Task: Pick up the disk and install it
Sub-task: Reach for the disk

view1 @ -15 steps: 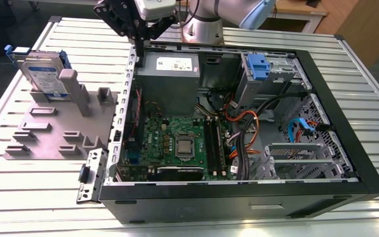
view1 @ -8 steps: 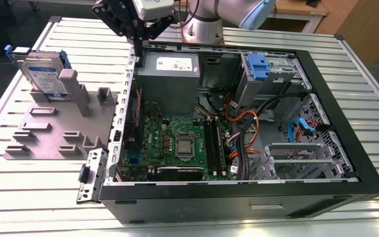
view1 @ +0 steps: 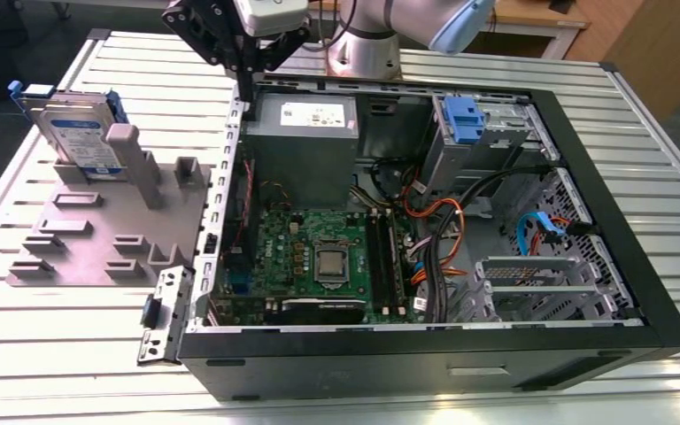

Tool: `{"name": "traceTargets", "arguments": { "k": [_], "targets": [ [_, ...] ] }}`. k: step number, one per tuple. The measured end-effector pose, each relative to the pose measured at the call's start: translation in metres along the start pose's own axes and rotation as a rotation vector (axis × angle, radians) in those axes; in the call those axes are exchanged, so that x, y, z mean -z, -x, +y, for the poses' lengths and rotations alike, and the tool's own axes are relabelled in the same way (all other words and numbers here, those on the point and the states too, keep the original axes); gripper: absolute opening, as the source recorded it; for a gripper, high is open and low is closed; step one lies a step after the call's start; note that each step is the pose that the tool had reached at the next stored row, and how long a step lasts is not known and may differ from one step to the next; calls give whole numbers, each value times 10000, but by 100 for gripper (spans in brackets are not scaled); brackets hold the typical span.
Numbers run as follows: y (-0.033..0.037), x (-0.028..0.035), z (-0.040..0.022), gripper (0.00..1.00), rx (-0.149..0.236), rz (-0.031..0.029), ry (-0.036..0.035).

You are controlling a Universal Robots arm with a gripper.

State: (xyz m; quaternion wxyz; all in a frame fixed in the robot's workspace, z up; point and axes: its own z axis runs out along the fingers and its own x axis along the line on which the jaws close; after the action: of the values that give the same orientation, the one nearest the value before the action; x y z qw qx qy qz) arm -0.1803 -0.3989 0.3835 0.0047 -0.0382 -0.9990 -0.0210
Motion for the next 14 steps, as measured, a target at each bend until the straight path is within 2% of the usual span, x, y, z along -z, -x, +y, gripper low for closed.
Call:
{"name": "traceTargets", "arguments": {
  "k": [14],
  "targets": [
    [-35, -3, -3, 11, 0, 0, 0]
  ]
}}
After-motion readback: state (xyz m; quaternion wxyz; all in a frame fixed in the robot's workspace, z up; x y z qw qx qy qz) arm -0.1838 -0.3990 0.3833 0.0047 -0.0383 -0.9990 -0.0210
